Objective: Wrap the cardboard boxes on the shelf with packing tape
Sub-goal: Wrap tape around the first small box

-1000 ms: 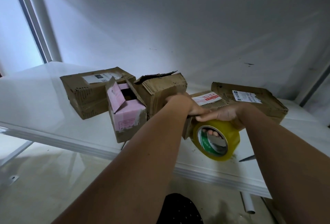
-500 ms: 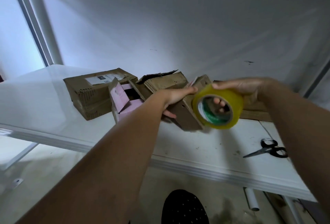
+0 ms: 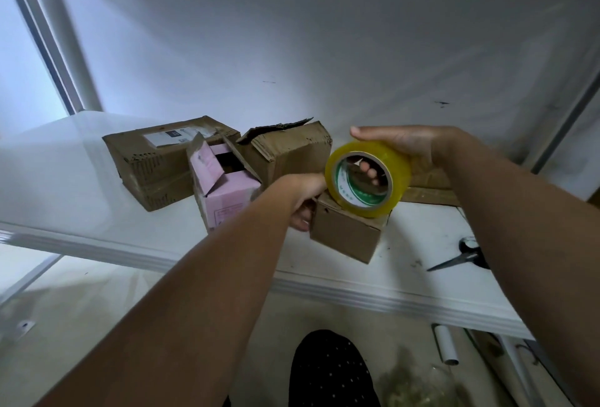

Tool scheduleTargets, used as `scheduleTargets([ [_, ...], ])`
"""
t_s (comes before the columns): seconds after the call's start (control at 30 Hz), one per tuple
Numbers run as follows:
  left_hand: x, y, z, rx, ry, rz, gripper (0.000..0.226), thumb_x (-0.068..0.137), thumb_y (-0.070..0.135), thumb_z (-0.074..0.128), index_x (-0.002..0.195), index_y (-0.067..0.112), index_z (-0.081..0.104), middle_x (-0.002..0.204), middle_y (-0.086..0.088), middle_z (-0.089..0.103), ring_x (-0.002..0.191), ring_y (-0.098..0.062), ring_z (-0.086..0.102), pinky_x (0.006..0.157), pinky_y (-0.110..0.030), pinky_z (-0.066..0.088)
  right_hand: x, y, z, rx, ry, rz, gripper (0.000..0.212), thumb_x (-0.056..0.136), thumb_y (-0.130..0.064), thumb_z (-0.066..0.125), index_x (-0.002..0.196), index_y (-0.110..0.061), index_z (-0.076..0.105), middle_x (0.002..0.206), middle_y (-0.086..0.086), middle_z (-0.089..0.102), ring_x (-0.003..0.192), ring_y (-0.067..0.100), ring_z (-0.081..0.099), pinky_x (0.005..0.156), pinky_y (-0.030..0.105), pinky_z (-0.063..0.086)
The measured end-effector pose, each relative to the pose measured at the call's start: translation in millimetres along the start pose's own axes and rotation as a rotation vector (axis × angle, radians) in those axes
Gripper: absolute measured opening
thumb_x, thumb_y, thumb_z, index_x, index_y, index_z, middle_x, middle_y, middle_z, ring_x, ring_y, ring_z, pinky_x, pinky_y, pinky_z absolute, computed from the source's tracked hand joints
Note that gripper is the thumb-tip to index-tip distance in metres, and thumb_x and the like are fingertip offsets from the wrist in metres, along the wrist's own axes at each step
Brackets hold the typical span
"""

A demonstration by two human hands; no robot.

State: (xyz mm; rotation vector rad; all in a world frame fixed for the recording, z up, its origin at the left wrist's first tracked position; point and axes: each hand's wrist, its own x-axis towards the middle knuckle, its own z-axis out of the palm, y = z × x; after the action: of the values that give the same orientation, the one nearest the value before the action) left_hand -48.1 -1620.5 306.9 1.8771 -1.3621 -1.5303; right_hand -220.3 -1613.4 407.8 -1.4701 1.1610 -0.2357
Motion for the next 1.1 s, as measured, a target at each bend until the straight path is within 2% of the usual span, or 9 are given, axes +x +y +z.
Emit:
scheduleTargets([
  [0.13,-0.7,-4.8,4.7,0.107,0.086,0.079,0.032,0.095,0.035,0.040,0.105,0.010,0.057,0.098,-0.010,0.062,0.076,-0.021,0.057,0.062,-0.031,0.049,5.8,2.9,3.5,0.035,0.085,-0.043,0.045,0.079,-0.055,0.059,0.061,-0.016,0.069,0.055,-0.001,0.061,0.046,0.009,0.058,0.049,0.021,0.052],
  [0.27,0.0,6.1,2.1,0.378,0.148,0.184,0.034,0.102,0.028,0.031,0.092,0.009,0.058,0.102,-0.015,0.060,0.075,-0.023,0.056,0.057,-0.030,0.044,5.8,-6.3,1.2,-0.094,0.177,0.020,0.043,0.090,-0.052,0.051,0.077,-0.014,0.064,0.056,0.001,0.062,0.046,0.011,0.060,0.047,0.021,0.050],
  [0.37,2.5,8.7,0.8,0.513,0.208,0.198,0.067,0.100,0.054,0.023,0.116,0.001,0.061,0.120,-0.022,0.058,0.108,-0.036,0.056,0.092,-0.042,0.045,-9.8,-9.8,-10.4,-0.235,0.113,0.185,0.040,0.086,-0.050,0.057,0.075,-0.013,0.068,0.063,0.005,0.064,0.054,0.017,0.061,0.054,0.027,0.052],
  [0.43,5.5,9.3,-0.2,0.570,0.237,0.201,0.079,0.096,0.063,0.022,0.123,-0.002,0.057,0.127,-0.025,0.056,0.116,-0.039,0.052,0.102,-0.045,0.039,-21.0,-1.6,-15.5,-0.331,0.052,0.241,0.037,0.089,-0.041,0.055,0.070,-0.012,0.068,0.056,0.001,0.060,0.045,0.010,0.055,0.045,0.021,0.048],
  [0.57,6.7,12.8,4.1,0.632,0.201,0.196,0.082,0.092,0.069,0.022,0.117,0.001,0.060,0.114,-0.022,0.064,0.103,-0.036,0.062,0.100,-0.045,0.043,-29.5,29.0,-11.8,-0.340,-0.011,0.379,0.047,0.092,-0.045,0.051,0.063,-0.014,0.068,0.051,-0.003,0.053,0.039,0.006,0.048,0.040,0.016,0.042],
  [0.73,0.5,10.4,7.1,0.515,0.201,0.163,0.075,0.090,0.071,0.028,0.089,0.003,0.061,0.067,-0.015,0.068,0.056,-0.026,0.067,0.061,-0.030,0.054,-21.7,46.6,-2.0,-0.456,-0.021,0.453,0.043,0.088,-0.051,0.055,0.094,-0.011,0.068,0.080,0.002,0.063,0.069,0.012,0.057,0.068,0.023,0.050],
  [0.83,-0.4,8.5,5.7,0.414,0.222,0.175,0.072,0.091,0.068,0.032,0.082,0.001,0.057,0.049,-0.014,0.062,0.040,-0.023,0.061,0.048,-0.025,0.050,-26.3,54.2,-2.3,-0.344,-0.015,0.365,0.042,0.078,-0.054,0.061,0.091,-0.014,0.068,0.074,-0.001,0.065,0.061,0.010,0.059,0.058,0.022,0.051],
  [0.97,-2.5,-1.0,-10.8,0.212,0.137,0.050,0.074,0.093,0.067,0.028,0.090,-0.002,0.054,0.052,-0.015,0.063,0.035,-0.020,0.058,0.035,-0.016,0.041,-38.1,47.7,-17.5,-0.139,0.052,0.103,0.039,0.062,-0.056,0.067,0.071,-0.019,0.075,0.063,-0.002,0.067,0.053,0.010,0.063,0.051,0.023,0.051],
  [1.1,-3.9,-18.2,-2.8,0.015,0.110,0.043,0.053,0.097,0.055,0.037,0.108,0.006,0.054,0.096,-0.015,0.064,0.068,-0.024,0.066,0.061,-0.030,0.052,-36.1,16.4,-22.5,0.024,0.208,-0.151,0.035,0.054,-0.058,0.075,0.059,-0.022,0.075,0.065,-0.003,0.070,0.054,0.009,0.065,0.053,0.024,0.054],
])
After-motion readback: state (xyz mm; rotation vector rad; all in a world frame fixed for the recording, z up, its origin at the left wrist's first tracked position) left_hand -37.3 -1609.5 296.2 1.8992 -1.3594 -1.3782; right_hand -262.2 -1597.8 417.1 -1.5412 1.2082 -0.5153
